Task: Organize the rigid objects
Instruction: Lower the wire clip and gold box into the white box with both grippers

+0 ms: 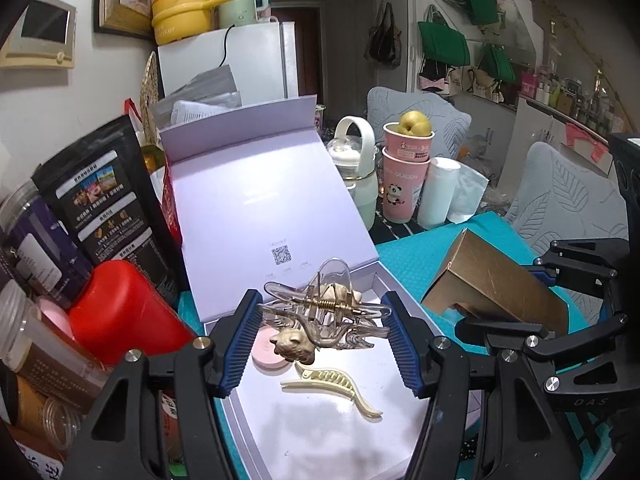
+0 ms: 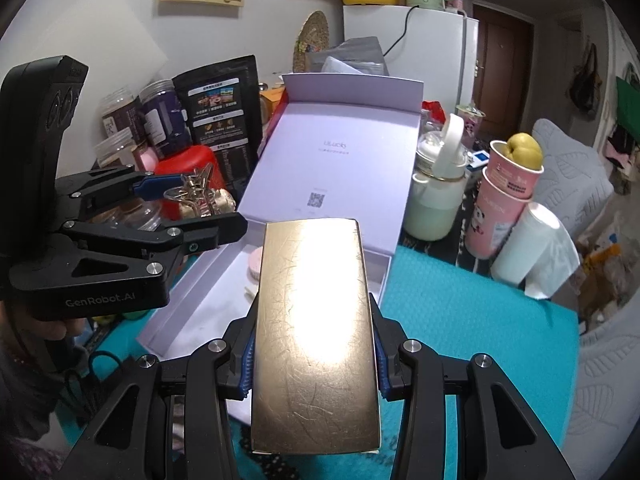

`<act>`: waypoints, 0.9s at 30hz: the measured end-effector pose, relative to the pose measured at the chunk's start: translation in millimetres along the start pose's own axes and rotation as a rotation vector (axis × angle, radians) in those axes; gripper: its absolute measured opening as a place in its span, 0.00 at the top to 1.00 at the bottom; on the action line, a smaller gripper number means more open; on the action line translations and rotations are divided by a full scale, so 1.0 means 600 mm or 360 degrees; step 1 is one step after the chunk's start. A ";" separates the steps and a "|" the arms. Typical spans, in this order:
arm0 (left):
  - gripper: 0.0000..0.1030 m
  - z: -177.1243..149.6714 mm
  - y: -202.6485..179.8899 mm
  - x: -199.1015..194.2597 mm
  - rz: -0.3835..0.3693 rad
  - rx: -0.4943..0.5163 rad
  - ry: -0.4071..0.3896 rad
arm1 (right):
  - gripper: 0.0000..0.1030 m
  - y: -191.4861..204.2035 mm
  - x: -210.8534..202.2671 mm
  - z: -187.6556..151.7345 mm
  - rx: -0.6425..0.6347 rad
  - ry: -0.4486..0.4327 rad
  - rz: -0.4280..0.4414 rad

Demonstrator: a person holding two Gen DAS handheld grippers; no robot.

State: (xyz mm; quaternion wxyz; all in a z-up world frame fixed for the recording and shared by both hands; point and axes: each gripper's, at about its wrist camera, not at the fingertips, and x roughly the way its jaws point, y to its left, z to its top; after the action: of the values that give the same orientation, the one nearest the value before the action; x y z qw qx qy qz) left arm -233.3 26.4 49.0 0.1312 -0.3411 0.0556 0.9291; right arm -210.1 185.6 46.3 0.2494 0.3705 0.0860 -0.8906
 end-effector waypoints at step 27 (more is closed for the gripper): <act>0.41 -0.023 0.041 0.162 0.0063 -0.0017 0.0330 | 0.58 -0.046 0.148 0.018 0.0102 0.0208 0.0055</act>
State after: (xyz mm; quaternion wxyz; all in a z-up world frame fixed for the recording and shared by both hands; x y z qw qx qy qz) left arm -302.8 20.1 -23.9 0.1044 -0.4349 0.0707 0.8916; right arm -284.1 172.1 -9.3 0.2466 0.4371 0.0672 -0.8623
